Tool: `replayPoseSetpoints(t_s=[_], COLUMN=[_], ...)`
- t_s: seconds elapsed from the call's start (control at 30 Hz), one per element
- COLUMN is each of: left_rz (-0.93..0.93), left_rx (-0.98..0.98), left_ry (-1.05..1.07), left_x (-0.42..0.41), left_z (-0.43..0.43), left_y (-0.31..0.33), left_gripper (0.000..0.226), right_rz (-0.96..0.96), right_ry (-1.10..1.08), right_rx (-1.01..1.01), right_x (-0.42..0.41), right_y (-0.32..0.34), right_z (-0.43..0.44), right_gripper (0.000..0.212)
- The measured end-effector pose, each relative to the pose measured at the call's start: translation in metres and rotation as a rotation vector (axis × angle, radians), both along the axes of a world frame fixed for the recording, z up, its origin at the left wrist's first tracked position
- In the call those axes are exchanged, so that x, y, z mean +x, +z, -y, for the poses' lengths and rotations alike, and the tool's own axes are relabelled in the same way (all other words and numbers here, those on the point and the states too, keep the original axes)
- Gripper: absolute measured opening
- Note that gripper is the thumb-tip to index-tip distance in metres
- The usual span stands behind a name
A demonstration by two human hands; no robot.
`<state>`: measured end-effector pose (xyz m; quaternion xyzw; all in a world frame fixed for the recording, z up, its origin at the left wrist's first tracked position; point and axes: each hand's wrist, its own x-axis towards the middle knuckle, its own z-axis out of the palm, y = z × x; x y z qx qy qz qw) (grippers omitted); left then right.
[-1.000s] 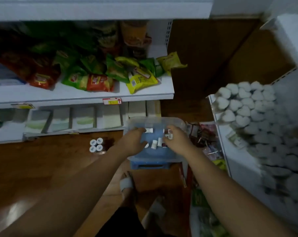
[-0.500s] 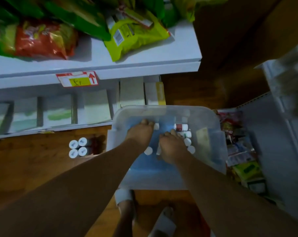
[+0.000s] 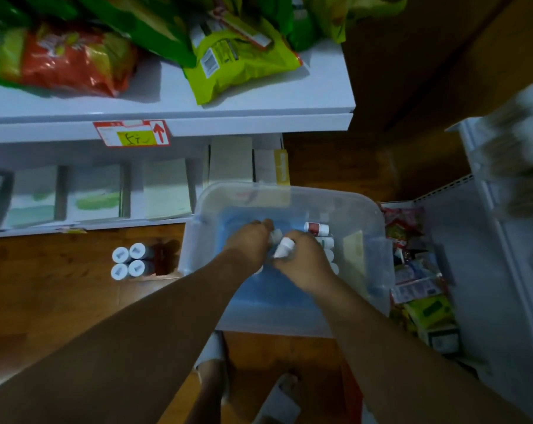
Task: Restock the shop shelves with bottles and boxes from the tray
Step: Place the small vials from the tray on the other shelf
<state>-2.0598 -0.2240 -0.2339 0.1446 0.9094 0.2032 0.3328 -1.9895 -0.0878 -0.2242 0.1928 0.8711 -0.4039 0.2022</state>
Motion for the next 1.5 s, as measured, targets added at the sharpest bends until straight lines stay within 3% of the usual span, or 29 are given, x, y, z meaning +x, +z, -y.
replayPoseSetpoints(t_s=[0.1, 0.27, 0.37, 0.47, 0.57, 0.73, 0.93, 1.23, 1.5], left_rz=[0.111, 0.399, 0.548, 0.554, 0.433, 0.289, 0.114, -0.098, -0.427], left_rx=[0.304, 0.969, 1.252, 1.373, 1.421, 1.474, 1.492, 1.412, 1.192], left_ry=[0.274, 0.744, 0.779, 0.709, 0.684, 0.646, 0.559, 0.557, 0.491], left_x=[0.012, 0.036, 0.045, 0.059, 0.078, 0.113, 0.138, 0.106, -0.019], left_z=[0.010, 0.031, 0.037, 0.041, 0.041, 0.044, 0.060, 0.083, 0.130], left_y=[0.049, 0.179, 0.265, 0.345, 0.421, 0.522, 0.609, 0.646, 0.639], left_gripper=[0.036, 0.039, 0.042, 0.043, 0.049, 0.047, 0.048, 0.040, 0.038], right_rz=[-0.108, -0.209, -0.277, -0.367, -0.457, -0.578, -0.714, -0.825, -0.871], right_ry=[-0.227, -0.360, -0.300, -0.276, -0.300, -0.223, -0.153, -0.069, 0.001], right_rx=[-0.263, -0.606, -0.767, -0.877, -0.946, -1.001, -0.985, -0.875, -0.644], right_x=[0.008, 0.030, 0.040, 0.047, 0.058, 0.084, 0.098, 0.048, -0.084], right_y=[0.049, 0.180, 0.262, 0.337, 0.412, 0.509, 0.577, 0.617, 0.628], right_z=[-0.004, -0.007, -0.004, 0.000, 0.003, 0.004, 0.008, 0.030, 0.076], right_gripper=[0.037, 0.060, 0.062, 0.053, 0.041, 0.042, 0.044, 0.047, 0.043])
